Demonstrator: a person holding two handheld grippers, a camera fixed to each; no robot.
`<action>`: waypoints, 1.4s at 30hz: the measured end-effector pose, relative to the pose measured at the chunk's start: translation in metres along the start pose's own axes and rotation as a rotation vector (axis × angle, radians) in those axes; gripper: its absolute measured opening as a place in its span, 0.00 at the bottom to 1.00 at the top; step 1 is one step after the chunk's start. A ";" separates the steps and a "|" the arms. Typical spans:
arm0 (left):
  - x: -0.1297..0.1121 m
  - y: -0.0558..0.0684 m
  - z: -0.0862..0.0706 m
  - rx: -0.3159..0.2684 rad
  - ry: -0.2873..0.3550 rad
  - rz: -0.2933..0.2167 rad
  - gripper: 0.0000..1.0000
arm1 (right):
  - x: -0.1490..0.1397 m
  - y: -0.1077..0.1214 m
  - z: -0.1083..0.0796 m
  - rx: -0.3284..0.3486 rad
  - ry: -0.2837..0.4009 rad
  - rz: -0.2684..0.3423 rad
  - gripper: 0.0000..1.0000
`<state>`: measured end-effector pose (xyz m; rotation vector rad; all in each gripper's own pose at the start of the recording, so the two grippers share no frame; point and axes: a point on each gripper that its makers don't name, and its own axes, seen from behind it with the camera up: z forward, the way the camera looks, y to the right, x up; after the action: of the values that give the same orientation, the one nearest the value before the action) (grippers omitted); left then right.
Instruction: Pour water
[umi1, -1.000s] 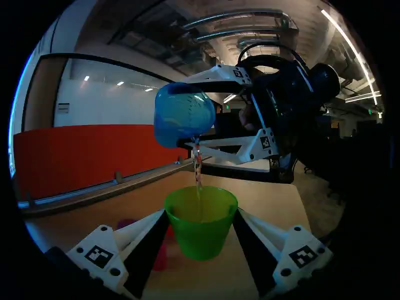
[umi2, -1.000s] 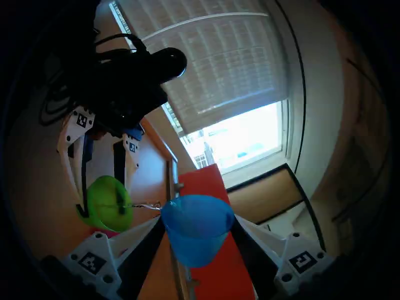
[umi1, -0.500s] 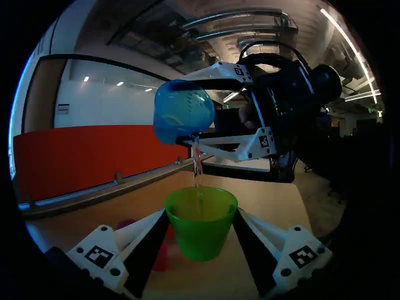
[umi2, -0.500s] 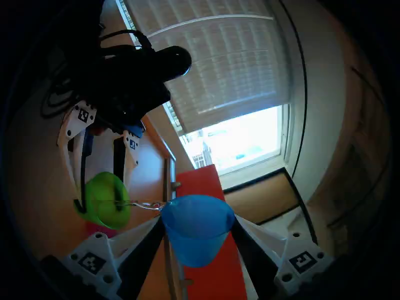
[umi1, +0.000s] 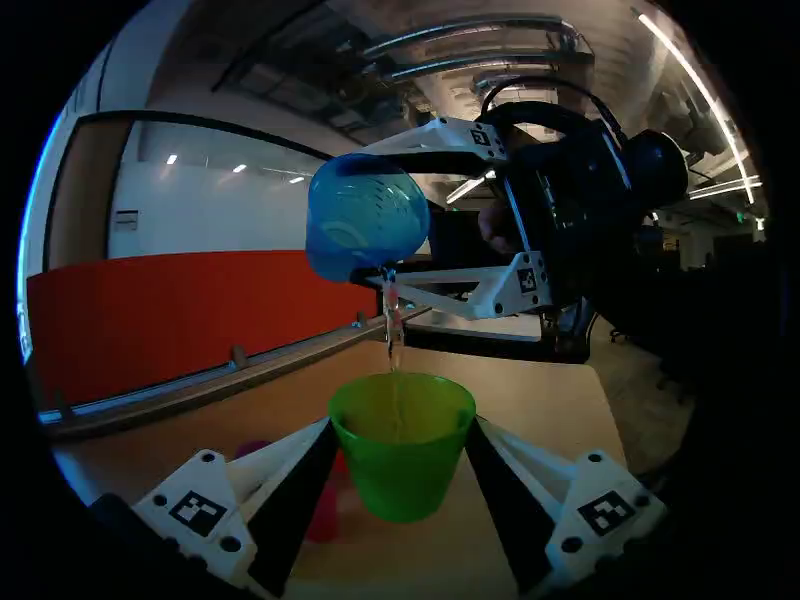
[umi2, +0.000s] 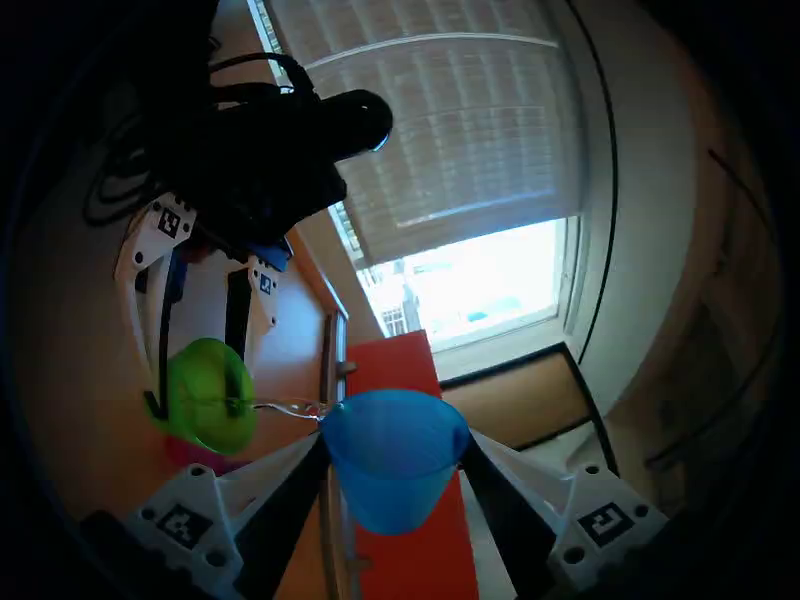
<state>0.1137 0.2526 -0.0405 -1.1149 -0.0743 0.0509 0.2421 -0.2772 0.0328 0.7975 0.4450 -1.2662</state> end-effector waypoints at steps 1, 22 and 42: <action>0.000 0.000 0.000 0.000 0.000 0.001 0.86 | 0.000 0.001 0.000 -0.001 0.000 -0.002 0.92; 0.001 -0.001 0.000 0.003 0.002 0.006 0.86 | 0.002 0.009 -0.001 -0.027 0.001 -0.059 0.92; 0.000 -0.002 0.001 0.006 0.002 0.006 0.86 | 0.002 0.013 0.000 -0.037 -0.004 -0.108 0.91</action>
<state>0.1134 0.2523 -0.0388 -1.1092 -0.0683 0.0555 0.2548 -0.2772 0.0349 0.7485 0.5123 -1.3552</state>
